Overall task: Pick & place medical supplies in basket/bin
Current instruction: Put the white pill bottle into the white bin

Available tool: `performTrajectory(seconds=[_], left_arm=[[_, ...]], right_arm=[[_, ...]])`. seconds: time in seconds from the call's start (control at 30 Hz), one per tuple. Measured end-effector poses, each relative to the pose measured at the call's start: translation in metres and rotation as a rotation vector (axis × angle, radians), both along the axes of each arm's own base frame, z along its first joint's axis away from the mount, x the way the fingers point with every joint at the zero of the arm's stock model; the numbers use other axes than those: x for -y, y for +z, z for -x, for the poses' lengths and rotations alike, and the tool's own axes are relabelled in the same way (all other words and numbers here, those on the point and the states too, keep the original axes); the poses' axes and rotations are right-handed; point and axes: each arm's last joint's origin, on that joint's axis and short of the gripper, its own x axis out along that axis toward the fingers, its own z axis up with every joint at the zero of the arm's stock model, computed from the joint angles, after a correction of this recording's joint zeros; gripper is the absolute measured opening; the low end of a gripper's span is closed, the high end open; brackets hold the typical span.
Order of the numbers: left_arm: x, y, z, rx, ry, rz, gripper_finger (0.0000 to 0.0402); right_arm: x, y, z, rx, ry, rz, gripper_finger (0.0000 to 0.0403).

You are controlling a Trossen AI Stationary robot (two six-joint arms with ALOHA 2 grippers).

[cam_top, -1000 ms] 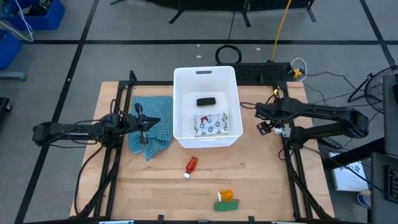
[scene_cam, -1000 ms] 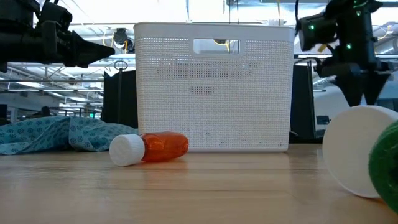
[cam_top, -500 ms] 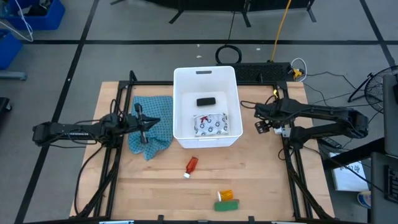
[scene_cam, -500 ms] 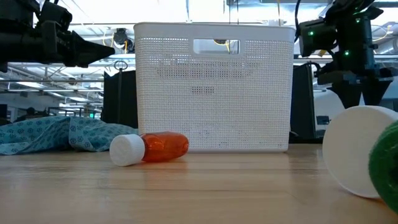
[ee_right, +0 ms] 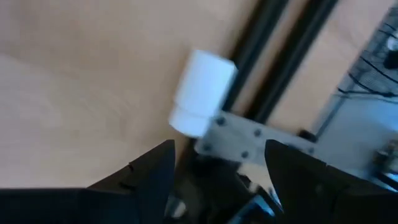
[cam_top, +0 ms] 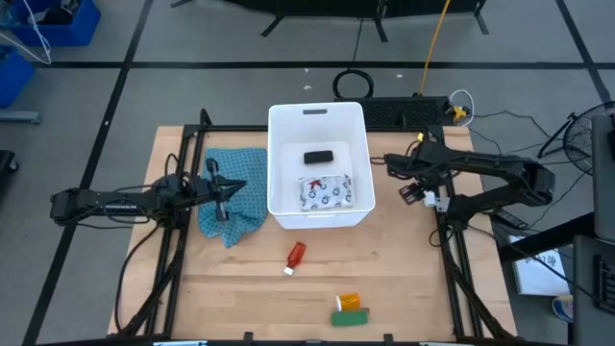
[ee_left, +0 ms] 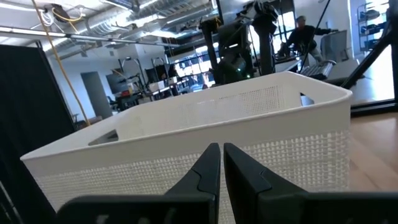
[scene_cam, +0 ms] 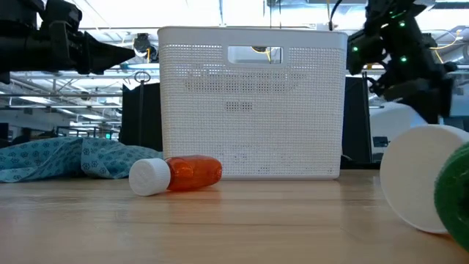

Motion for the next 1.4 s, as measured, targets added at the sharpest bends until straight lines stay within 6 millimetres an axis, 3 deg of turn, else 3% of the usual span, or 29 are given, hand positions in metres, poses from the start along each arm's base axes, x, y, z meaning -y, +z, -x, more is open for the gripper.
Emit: performTrajectory(seconds=[0.17, 0.53, 0.73, 1.0, 1.17, 1.4], left_arm=[[0.000, 0.000, 0.000, 0.002, 0.003, -0.017, 0.0026], [0.000, 0.001, 0.000, 0.003, 0.004, -0.022, 0.0026], [0.000, 0.001, 0.000, 0.003, 0.004, -0.023, 0.0026], [0.000, 0.001, 0.000, 0.000, 0.006, -0.040, 0.0026], [0.000, 0.001, 0.000, -0.001, 0.005, -0.036, 0.0026], [0.000, 0.000, 0.000, 0.001, 0.002, -0.020, 0.0026]], right_arm=[[0.008, -0.005, -0.011, -0.003, -0.007, -0.021, 0.0239], [0.019, -0.044, -0.036, -0.150, -0.027, -0.136, 0.0238], [0.023, -0.052, -0.039, -0.164, -0.034, -0.145, 0.0239], [0.029, -0.046, -0.026, -0.289, -0.128, -0.061, 0.0237], [0.035, -0.052, -0.033, -0.173, -0.178, -0.049, 0.0236], [0.052, -0.065, -0.059, 0.156, -0.147, 0.049, 0.0235]])
